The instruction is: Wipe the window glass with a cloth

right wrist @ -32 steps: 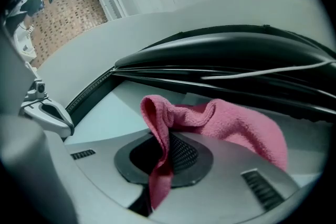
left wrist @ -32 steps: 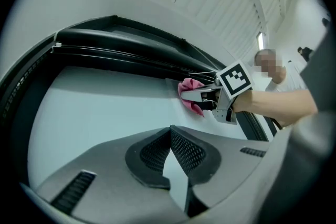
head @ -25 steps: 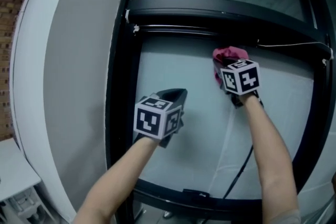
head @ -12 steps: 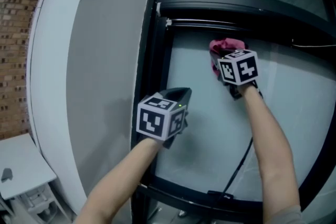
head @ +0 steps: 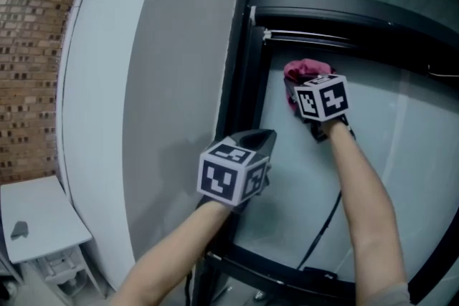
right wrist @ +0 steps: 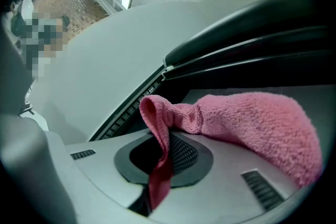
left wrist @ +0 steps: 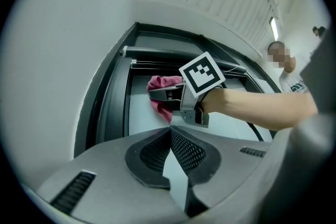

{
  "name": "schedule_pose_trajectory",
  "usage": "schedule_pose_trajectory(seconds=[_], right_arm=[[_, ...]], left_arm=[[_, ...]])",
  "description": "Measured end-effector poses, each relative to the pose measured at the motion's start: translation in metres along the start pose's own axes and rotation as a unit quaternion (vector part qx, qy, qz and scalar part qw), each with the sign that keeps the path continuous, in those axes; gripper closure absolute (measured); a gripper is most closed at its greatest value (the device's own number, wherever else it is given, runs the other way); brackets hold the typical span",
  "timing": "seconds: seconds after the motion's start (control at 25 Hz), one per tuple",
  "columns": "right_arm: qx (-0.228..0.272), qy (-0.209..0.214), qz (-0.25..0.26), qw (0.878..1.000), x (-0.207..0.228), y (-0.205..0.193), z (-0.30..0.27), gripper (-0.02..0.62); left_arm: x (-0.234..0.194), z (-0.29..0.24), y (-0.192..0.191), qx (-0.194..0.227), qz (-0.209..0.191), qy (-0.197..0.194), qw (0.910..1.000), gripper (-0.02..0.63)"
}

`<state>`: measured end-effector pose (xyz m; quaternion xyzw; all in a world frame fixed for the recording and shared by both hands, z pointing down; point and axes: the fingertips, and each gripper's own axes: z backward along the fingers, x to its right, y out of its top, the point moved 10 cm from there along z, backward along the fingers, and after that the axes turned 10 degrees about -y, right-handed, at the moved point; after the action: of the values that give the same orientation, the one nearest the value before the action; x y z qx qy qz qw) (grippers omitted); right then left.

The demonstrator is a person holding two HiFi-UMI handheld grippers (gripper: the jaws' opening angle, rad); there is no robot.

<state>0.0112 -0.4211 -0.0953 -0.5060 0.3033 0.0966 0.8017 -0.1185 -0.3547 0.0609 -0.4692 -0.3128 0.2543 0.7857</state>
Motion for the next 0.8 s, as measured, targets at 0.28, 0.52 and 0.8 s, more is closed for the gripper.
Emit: schedule_pose_trajectory(seconds=[0.28,0.52,0.8], right_arm=[[-0.016,0.051,-0.018,0.998,-0.044,-0.026,-0.013,0.581],[-0.053,0.113,-0.008,0.992,-0.076,-0.059,-0.016,0.581],[-0.029,0.037,-0.016,0.999,-0.052,-0.056,0.001,0.581]], left_arm=[[-0.011,0.024,-0.011,-0.014,0.002,0.022,0.9997,0.600],[-0.016,0.037,-0.017,-0.025,0.008,0.036,0.9990,0.600],[-0.012,0.031,-0.019,-0.028,0.013,0.030,0.9991,0.601]])
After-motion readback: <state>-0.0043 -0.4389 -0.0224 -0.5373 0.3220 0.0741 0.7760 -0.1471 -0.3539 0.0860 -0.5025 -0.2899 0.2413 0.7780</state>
